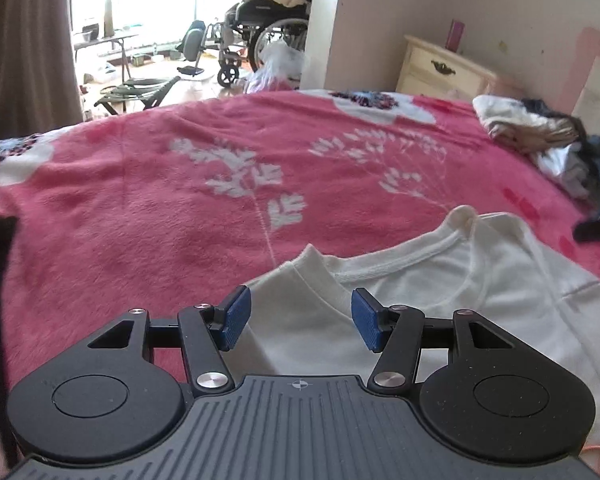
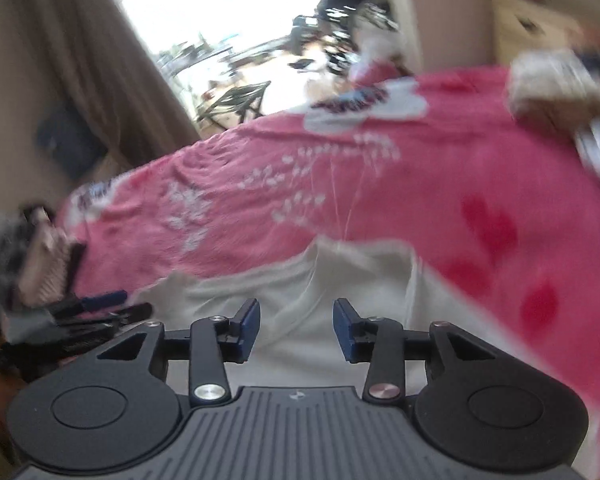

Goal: Fold clothes
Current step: 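Move both open grippers toward the sweatshirt collar, then pinch the sweatshirt collar with both grippers, then lift the pinched collar with both grippers and carry it toward the hem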

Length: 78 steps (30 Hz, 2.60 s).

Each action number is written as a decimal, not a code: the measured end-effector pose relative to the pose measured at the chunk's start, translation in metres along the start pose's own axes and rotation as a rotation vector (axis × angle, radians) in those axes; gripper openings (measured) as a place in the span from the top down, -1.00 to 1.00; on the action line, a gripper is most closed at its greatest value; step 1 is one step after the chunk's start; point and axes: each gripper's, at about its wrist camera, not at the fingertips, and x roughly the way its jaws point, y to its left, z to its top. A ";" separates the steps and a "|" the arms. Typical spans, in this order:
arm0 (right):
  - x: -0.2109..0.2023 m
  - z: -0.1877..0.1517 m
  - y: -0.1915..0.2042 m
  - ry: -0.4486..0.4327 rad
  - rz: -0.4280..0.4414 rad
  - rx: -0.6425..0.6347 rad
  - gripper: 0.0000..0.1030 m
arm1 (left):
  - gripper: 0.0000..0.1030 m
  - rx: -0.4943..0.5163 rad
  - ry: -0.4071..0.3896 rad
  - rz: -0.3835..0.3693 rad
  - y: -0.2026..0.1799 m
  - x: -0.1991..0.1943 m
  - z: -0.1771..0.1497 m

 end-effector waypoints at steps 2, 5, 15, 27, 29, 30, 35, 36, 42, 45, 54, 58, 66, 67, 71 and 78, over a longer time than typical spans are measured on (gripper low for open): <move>0.015 0.012 0.000 0.010 -0.006 -0.108 -0.08 | -0.08 0.010 0.010 -0.013 0.004 0.009 0.002; 0.040 0.024 -0.004 0.044 -0.023 -0.202 -0.13 | -0.08 0.033 0.022 -0.035 0.007 0.020 0.005; 0.098 0.045 -0.007 0.127 -0.032 -0.321 -0.24 | -0.09 0.063 0.031 -0.045 0.008 0.044 0.012; 0.131 0.034 0.006 0.159 -0.079 -0.297 0.20 | 0.44 0.094 0.010 -0.029 -0.004 0.047 0.007; 0.130 0.033 0.013 0.164 -0.107 -0.322 0.46 | 0.54 0.078 0.013 -0.005 -0.005 0.046 0.008; 0.129 0.033 0.017 0.167 -0.130 -0.337 0.60 | 0.59 0.070 0.018 0.008 -0.006 0.046 0.009; 0.115 0.034 0.024 0.159 -0.193 -0.358 0.80 | 0.87 0.023 0.019 0.064 -0.015 0.039 0.011; 0.109 0.034 0.025 0.151 -0.196 -0.354 0.80 | 0.89 0.015 0.013 0.067 -0.016 0.036 0.011; 0.073 0.035 0.031 0.105 -0.206 -0.344 0.81 | 0.91 -0.027 -0.039 0.039 -0.020 0.002 0.018; 0.052 0.034 0.034 0.078 -0.204 -0.329 0.81 | 0.91 -0.033 -0.070 0.022 -0.026 -0.019 0.022; -0.031 0.012 0.042 -0.011 -0.171 -0.289 0.81 | 0.91 -0.032 -0.156 -0.092 -0.049 -0.096 0.012; -0.076 -0.005 0.044 -0.063 -0.148 -0.261 0.81 | 0.91 -0.018 -0.189 -0.154 -0.060 -0.138 -0.001; -0.164 -0.056 0.049 -0.146 -0.103 -0.214 0.81 | 0.91 0.001 -0.231 -0.259 -0.085 -0.208 -0.041; -0.175 -0.063 0.050 -0.155 -0.100 -0.209 0.81 | 0.91 -0.001 -0.229 -0.272 -0.087 -0.215 -0.048; -0.210 -0.097 0.051 -0.174 -0.090 -0.192 0.81 | 0.91 0.012 -0.242 -0.309 -0.100 -0.241 -0.076; -0.255 -0.169 0.047 -0.157 -0.096 -0.136 0.81 | 0.91 0.074 -0.189 -0.387 -0.130 -0.271 -0.131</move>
